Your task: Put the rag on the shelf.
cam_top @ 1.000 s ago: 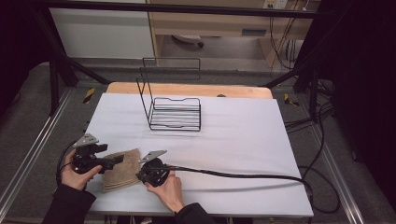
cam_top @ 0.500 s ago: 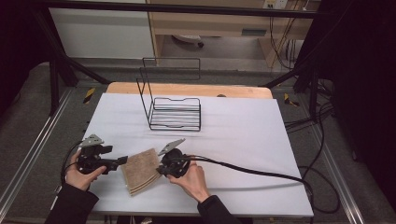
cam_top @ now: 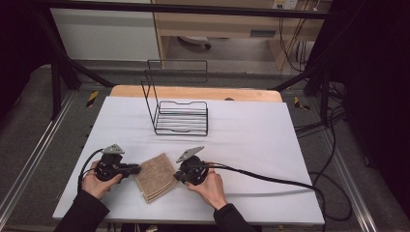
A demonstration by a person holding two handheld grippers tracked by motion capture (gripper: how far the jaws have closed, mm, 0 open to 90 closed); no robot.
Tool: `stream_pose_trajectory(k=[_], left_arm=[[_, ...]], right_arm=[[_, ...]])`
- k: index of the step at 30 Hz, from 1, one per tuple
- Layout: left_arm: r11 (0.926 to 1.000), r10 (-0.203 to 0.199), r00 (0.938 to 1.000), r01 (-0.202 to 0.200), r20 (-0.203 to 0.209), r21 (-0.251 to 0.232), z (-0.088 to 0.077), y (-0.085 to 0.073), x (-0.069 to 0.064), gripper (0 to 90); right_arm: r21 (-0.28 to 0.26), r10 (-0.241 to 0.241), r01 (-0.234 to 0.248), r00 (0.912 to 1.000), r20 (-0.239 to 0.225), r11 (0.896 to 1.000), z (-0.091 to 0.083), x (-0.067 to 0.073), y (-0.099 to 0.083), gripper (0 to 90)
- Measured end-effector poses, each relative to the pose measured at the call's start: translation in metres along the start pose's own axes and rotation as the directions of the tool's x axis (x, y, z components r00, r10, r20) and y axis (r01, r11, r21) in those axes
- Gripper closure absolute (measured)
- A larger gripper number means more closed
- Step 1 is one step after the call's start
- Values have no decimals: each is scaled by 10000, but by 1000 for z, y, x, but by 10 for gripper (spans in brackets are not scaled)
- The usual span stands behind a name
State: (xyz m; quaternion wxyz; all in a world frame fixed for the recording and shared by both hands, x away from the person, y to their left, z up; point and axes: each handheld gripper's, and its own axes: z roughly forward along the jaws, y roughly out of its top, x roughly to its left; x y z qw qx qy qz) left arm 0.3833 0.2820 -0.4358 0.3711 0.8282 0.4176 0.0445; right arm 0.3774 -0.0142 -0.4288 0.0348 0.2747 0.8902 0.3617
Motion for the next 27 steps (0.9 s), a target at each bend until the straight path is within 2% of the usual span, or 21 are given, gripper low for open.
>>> stream_pose_trajectory(k=[2,6,8,10,11,12,15,17,19,21,22,23,24,25,27], left_arm=[[10000,-94,10000,94,23,1,-2,0,-3,832],[9985,-523,9981,516,332,189,-2,-1,-19,835],[9986,-467,9984,459,331,266,-1,-2,-27,834],[9991,-263,9996,262,32,338,0,-2,-34,828],[9994,-100,9996,109,-273,330,0,-2,-36,820],[9995,-101,9993,112,-346,296,1,-2,-37,806],[10000,-34,9981,36,-616,35,-1,1,-35,697],[9996,-67,9973,47,-737,-276,-4,6,-30,580],[9974,-128,9959,64,-891,-719,-7,15,-26,463],[9956,-104,9952,12,-978,-940,-6,26,-22,402],[9955,-85,9950,-10,-994,-951,-4,32,-21,373],[9961,-23,9949,-66,-1012,-881,1,38,-20,348],[9961,-23,9949,-66,-1012,-881,1,38,-20,328],[9967,11,9948,-94,-1021,-809,7,43,-19,311],[9988,37,9928,-94,-1200,-477,25,55,-16,304]], right_arm=[[81,-81,81,9999,77,9999,-1,-3,1,877],[28,-198,197,9994,276,9998,-5,-19,7,877],[53,-281,279,9988,410,9996,-4,-28,10,876],[160,-472,465,9977,479,9988,0,-33,11,874],[172,-493,485,9975,509,9987,3,-35,10,871],[198,-504,494,9973,536,9986,7,-36,9,868],[8,-521,522,9965,661,9986,9,-36,4,841],[-270,-386,405,9968,701,9988,3,-36,2,788],[-629,-27,73,9973,731,9980,-8,-38,1,697],[-1041,67,34,9953,963,9946,-21,-40,0,628],[-1216,110,23,9940,1089,9926,-26,-41,-1,568],[-1392,195,-26,9925,1208,9903,-31,-42,-3,538],[-1392,195,-26,9925,1208,9903,-31,-42,-3,538],[-1646,419,-197,9903,1323,9862,-39,-44,-8,442],[-1768,616,-353,9874,1455,9836,-43,-46,-14,379]])
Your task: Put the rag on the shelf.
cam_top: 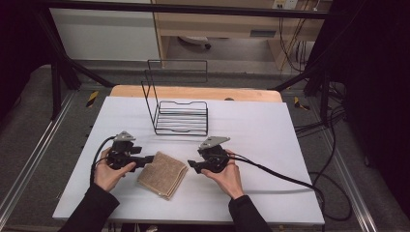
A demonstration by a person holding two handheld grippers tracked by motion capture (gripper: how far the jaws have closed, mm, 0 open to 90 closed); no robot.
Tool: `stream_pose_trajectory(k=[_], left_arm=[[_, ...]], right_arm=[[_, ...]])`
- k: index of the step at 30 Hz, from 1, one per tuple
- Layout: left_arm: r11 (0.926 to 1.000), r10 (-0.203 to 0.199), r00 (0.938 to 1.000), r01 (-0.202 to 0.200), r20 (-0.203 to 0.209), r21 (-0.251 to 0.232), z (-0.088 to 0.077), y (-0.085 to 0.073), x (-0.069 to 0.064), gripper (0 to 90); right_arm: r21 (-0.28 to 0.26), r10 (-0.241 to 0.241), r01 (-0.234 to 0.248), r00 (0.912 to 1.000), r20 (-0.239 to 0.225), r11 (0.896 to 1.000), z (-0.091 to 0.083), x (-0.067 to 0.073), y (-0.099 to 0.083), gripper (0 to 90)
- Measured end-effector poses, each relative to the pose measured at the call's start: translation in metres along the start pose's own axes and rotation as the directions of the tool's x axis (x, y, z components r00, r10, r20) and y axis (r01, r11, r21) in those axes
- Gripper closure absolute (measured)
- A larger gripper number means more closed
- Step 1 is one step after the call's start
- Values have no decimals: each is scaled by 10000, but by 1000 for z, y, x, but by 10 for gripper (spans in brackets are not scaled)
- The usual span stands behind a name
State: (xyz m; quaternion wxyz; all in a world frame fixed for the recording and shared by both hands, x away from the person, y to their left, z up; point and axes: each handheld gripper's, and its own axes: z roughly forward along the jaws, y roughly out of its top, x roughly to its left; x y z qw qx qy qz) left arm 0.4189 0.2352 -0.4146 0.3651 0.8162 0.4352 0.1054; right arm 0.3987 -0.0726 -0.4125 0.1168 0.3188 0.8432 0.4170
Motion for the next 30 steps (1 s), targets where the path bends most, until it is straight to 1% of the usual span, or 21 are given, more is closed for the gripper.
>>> stream_pose_trajectory(k=[1,2,3,5,6,7,9,10,11,12,13,14,16,17,21,24,26,27,28,29,30], left_arm=[[10000,0,10000,0,0,0,0,0,0,304],[9997,25,10000,-25,-23,233,15,5,1,316],[9997,25,10000,-25,-23,233,15,5,1,351],[9995,20,10000,-23,97,325,29,6,1,428],[9995,20,10000,-23,97,325,29,6,1,452],[9989,-20,9997,7,262,470,33,5,2,476],[9985,-145,9987,119,498,528,34,3,4,532],[9985,-145,9987,119,498,528,34,3,4,559],[9977,-206,9970,157,743,660,34,2,4,594],[9977,-206,9970,157,743,660,34,2,4,621],[9971,-180,9967,121,787,749,35,2,3,621],[9965,-178,9959,104,883,835,36,1,2,687],[9964,-132,9962,59,863,848,37,0,0,718],[9970,-208,9960,143,864,761,37,0,-2,733],[9969,-269,9955,200,908,758,34,-2,-2,776],[9972,-357,9953,296,897,684,33,-4,-3,789],[9973,-324,9953,262,917,683,34,-4,-2,788],[9973,-324,9953,262,917,683,34,-4,-2,786],[9974,-328,9950,266,938,666,34,-5,-2,786],[9978,-272,9952,213,942,636,34,-5,-2,780],[9978,-234,9954,176,926,632,34,-6,-2,774]], right_arm=[[-49,45,-44,10000,86,10000,-2,-2,-3,332],[-74,218,-217,9997,148,9997,-4,-3,-6,315],[-84,321,-320,9993,169,9995,-6,-5,-9,308],[-150,541,-538,9983,221,9984,-8,-8,-14,269],[-150,541,-538,9983,221,9984,-8,-8,-14,269],[-194,742,-738,9970,232,9971,-10,-10,-17,239],[-277,924,-917,9954,265,9954,-10,-11,-19,215],[-321,1055,-1048,9942,218,9940,-9,-10,-20,208],[-366,1159,-1152,9931,176,9927,-8,-10,-20,199],[-440,1357,-1351,9907,92,9899,-7,-9,-20,189],[-440,1357,-1351,9907,92,9899,-7,-9,-20,189],[-479,1635,-1628,9865,104,9855,-2,-8,-18,160],[-369,1676,-1669,9857,188,9853,5,-6,-16,157],[-296,1734,-1730,9848,126,9845,10,-4,-14,159],[-312,1725,-1722,9850,61,9846,30,8,-7,211],[-185,1785,-1781,9837,231,9838,42,14,-4,327],[-25,1850,-1850,9821,362,9827,49,18,-4,390],[82,1824,-1830,9822,454,9831,52,19,-4,419],[82,1824,-1830,9822,454,9831,52,19,-4,419],[262,1827,-1843,9817,542,9825,56,21,-5,476],[328,1877,-1897,9806,557,9813,56,21,-6,496]])
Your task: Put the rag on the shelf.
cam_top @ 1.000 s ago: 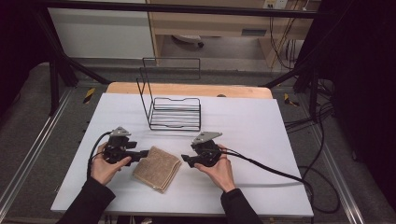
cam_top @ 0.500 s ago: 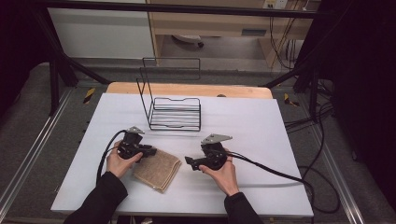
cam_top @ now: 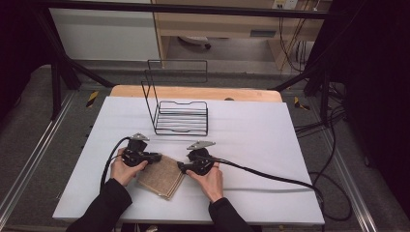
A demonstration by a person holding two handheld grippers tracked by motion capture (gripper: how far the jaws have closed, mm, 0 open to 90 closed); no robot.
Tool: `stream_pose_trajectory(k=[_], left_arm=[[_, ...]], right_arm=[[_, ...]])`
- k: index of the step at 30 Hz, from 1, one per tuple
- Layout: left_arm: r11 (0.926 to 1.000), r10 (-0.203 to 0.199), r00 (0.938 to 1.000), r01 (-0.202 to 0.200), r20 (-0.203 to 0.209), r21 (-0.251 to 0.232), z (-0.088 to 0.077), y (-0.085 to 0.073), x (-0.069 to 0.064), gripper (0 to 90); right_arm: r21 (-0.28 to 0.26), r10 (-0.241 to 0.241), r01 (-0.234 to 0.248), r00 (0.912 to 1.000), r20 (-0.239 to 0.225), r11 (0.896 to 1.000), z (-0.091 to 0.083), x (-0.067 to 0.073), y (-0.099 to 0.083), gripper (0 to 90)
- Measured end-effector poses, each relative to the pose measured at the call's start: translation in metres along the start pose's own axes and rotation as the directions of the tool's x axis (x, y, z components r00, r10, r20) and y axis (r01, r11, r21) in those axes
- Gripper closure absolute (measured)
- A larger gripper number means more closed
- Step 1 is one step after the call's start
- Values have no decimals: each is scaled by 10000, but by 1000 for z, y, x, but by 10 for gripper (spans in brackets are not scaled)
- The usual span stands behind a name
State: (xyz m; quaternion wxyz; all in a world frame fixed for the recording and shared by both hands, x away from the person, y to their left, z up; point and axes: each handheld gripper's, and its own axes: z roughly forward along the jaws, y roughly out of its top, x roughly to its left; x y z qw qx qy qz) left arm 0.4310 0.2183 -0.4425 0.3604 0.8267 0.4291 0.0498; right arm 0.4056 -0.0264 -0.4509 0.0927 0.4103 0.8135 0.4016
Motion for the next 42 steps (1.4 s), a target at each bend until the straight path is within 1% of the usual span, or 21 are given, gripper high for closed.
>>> stream_pose_trajectory(k=[3,4,5,6,8,12,13,17,19,20,23,25,27,28,33,35,37,39,41,42], left_arm=[[10000,-44,10000,44,-6,3,1,0,0,755],[10000,-40,10000,40,-9,4,1,0,0,748],[10000,-40,10000,40,-9,4,1,0,0,740],[10000,34,10000,-34,-9,43,1,0,0,734],[10000,44,10000,-44,-18,32,1,0,0,727],[10000,0,10000,0,55,6,2,0,1,720],[10000,-18,10000,17,74,16,2,0,1,719],[10000,62,9999,-63,108,34,2,0,2,727],[10000,43,9997,-44,251,54,1,0,3,754],[10000,43,9997,-44,251,54,1,0,3,776],[10000,22,9995,-22,314,-15,-1,0,3,815],[9996,154,9993,-146,348,-231,-7,1,2,823],[9994,178,9992,-167,356,-317,-9,1,1,826],[9976,344,9990,-326,287,-613,-17,2,-1,827],[9919,461,9980,-405,436,-1204,-37,4,-5,829],[9908,489,9978,-430,436,-1283,-39,4,-6,830],[9856,517,9977,-438,444,-1632,-49,6,-11,830],[9842,523,9977,-441,439,-1713,-52,6,-12,830],[9769,606,9977,-530,303,-2071,-59,8,-19,830],[9769,606,9977,-530,303,-2071,-59,8,-19,831]], right_arm=[[216,28,-27,10000,-28,9998,-1,2,-3,576],[263,32,-31,10000,-34,9996,-2,3,-3,596],[263,32,-31,10000,-34,9996,-2,3,-3,596],[411,107,-105,9999,-35,9991,-3,4,-5,622],[438,142,-142,9999,-9,9989,-4,6,-6,652],[506,465,-450,9985,-284,9977,-5,9,-8,741],[508,556,-540,9979,-317,9972,-5,10,-9,750],[488,841,-819,9955,-444,9954,-4,11,-9,831],[435,913,-894,9948,-448,9950,-4,11,-9,848],[389,921,-902,9946,-487,9952,-5,10,-9,854],[278,1061,-1044,9917,-729,9942,-7,7,-9,862],[173,1087,-1076,9902,-877,9940,-10,6,-7,862],[5,907,-911,9910,-986,9958,-13,5,-5,862],[-128,847,-867,9899,-1140,9962,-16,6,-3,863],[-624,348,-439,9896,-1399,9971,-27,5,4,863],[-856,181,-308,9892,-1454,9959,-31,5,7,863],[-1054,-59,-110,9873,-1590,9944,-37,4,11,863],[-1227,-329,132,9866,-1599,9924,-41,3,14,864],[-1374,-664,456,9864,-1505,9895,-48,4,18,864],[-1496,-878,656,9852,-1470,9866,-51,4,20,865]])
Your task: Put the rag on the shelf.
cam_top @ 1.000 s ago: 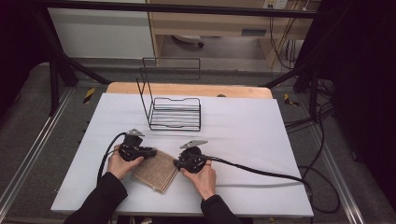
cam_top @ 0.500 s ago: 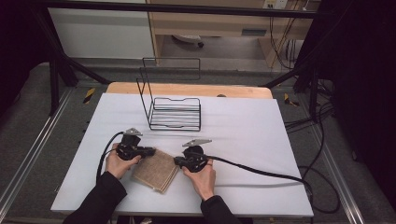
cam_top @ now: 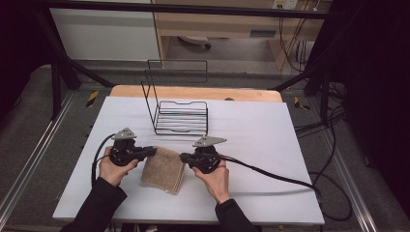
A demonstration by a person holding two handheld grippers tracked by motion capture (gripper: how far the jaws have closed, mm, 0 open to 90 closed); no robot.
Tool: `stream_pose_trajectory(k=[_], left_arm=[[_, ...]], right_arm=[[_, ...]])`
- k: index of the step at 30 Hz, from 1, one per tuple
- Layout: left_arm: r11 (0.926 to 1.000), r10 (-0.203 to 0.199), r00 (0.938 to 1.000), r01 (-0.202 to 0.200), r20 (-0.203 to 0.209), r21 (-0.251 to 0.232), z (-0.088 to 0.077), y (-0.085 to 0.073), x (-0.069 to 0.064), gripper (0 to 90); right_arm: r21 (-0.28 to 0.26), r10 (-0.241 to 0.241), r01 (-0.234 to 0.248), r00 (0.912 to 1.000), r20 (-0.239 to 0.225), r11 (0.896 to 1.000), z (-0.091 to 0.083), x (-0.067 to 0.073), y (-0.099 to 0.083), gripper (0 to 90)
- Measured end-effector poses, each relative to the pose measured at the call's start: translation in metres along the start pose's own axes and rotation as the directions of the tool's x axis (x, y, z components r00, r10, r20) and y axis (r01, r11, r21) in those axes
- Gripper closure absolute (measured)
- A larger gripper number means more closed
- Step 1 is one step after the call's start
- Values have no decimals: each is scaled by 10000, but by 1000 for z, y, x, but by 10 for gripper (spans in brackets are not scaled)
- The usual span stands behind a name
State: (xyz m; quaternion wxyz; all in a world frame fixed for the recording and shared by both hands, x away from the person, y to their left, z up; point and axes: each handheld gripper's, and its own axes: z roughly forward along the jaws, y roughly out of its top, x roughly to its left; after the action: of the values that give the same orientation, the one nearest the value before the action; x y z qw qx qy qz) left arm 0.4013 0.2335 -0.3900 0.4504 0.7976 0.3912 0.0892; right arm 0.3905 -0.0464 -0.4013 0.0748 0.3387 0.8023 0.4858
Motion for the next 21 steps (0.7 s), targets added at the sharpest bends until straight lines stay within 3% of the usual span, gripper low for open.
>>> stream_pose_trajectory(k=[7,13,21], left_arm=[[9957,146,9996,-168,-250,-911,-9,7,-17,833],[9859,187,9987,-262,-470,-1652,-13,11,-28,834],[9737,265,9981,-382,-551,-2247,-16,21,-40,835]], right_arm=[[-361,-583,587,9982,134,9976,-18,1,14,869],[-706,-948,960,9953,200,9929,-32,0,21,871],[-1098,-1164,1189,9928,287,9868,-49,-1,31,870]])
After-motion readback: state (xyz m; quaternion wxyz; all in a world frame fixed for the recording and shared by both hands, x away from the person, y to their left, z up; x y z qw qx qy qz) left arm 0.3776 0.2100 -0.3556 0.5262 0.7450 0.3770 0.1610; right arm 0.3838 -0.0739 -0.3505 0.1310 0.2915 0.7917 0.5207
